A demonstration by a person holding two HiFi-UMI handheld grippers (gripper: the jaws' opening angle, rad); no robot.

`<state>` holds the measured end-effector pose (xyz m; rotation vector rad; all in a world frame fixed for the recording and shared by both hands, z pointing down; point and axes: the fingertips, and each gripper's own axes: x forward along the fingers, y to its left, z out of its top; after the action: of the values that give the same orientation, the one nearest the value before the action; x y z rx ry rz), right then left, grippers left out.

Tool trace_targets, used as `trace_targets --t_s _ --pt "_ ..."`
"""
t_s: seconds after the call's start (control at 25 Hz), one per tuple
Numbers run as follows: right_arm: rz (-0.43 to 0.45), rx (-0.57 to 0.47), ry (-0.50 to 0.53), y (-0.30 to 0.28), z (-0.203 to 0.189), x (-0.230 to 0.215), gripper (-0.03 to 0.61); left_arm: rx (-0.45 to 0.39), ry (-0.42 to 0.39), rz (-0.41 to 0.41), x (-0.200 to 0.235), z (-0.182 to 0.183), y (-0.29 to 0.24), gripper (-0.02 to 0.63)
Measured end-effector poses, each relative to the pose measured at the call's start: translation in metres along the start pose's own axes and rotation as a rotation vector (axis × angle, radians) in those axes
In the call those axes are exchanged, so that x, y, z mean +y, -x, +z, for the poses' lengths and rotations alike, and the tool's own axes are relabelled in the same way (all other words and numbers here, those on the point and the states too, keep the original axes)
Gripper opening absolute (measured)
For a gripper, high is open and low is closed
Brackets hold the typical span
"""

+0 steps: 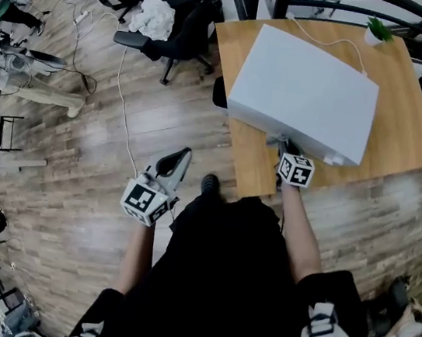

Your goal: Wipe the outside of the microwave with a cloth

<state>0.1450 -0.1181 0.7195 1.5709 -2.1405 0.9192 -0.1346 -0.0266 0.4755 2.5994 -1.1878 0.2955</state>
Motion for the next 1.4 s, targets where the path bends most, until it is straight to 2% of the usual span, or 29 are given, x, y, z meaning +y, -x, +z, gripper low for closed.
trace_targets --t_s 0.28,0.88,1.04,1.28,1.4 --pt "0.003 0.011 -0.018 -0.014 -0.004 0.014 0.017 -0.015 0.001 -0.009 0.017 0.002 0.007 0.002" --pt "-0.017 -0.011 -0.037 -0.033 0.004 0.049 0.018 0.023 -0.004 -0.025 0.053 -0.003 0.024 0.002" --pt "-0.022 -0.019 -0.032 -0.039 0.01 0.063 0.017 0.001 -0.002 -0.033 0.063 0.001 0.026 0.002" --pt "-0.005 -0.009 -0.031 -0.056 0.011 0.087 0.017 0.016 -0.003 -0.053 0.08 -0.002 0.031 0.002" --pt "-0.003 -0.003 -0.028 -0.064 0.011 0.099 0.018 -0.015 -0.003 -0.065 0.091 0.001 0.035 0.002"
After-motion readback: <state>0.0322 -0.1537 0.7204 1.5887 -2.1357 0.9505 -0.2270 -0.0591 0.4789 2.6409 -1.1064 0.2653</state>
